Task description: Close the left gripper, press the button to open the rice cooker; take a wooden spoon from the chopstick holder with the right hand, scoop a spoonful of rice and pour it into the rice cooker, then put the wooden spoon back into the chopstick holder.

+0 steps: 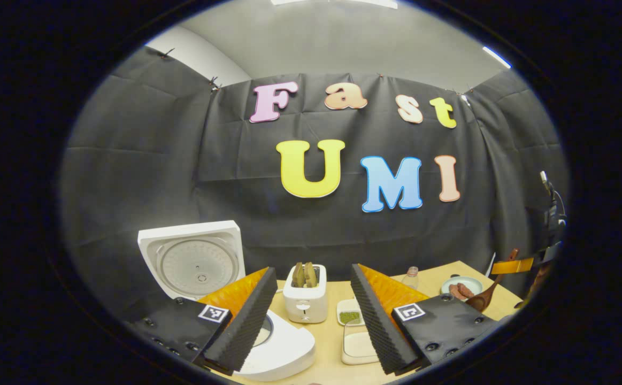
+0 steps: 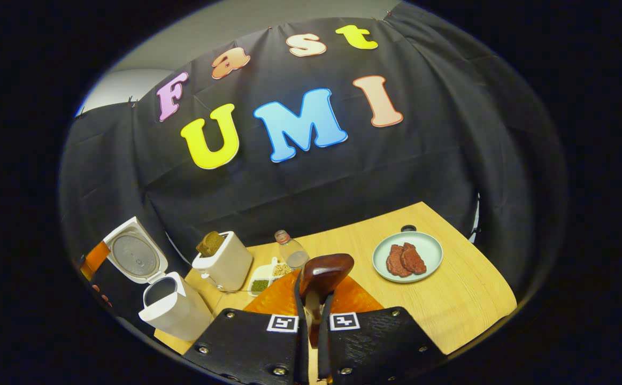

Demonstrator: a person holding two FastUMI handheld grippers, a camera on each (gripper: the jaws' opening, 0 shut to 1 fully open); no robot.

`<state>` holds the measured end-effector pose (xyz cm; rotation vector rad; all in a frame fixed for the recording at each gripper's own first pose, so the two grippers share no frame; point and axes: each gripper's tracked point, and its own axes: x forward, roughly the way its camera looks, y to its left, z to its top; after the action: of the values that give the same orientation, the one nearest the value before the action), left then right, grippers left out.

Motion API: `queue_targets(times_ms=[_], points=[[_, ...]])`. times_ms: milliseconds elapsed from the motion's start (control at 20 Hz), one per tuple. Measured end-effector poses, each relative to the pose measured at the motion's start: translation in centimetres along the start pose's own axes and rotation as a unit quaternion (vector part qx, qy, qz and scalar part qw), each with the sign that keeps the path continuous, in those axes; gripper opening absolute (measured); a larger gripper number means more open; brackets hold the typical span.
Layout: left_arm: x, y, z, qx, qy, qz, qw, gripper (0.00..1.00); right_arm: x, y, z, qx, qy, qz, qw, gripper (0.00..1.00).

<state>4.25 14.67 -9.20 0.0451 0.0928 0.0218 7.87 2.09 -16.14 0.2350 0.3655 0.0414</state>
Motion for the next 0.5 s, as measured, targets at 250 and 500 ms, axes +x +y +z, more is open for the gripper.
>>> queue_targets(times_ms=[250, 500], points=[[0.0, 1.6, -0.2, -0.003, -0.002, -0.007, 1.0, 0.96, 3.1, 6.2, -0.8, -0.036, 0.004, 0.045, 0.998, 0.07], [0.2, 3.2, -0.7, -0.011, 0.003, -0.012, 1.0, 0.96, 7.1, 10.2, -5.8, -0.061, 0.037, 0.076, 0.995, 0.07]])
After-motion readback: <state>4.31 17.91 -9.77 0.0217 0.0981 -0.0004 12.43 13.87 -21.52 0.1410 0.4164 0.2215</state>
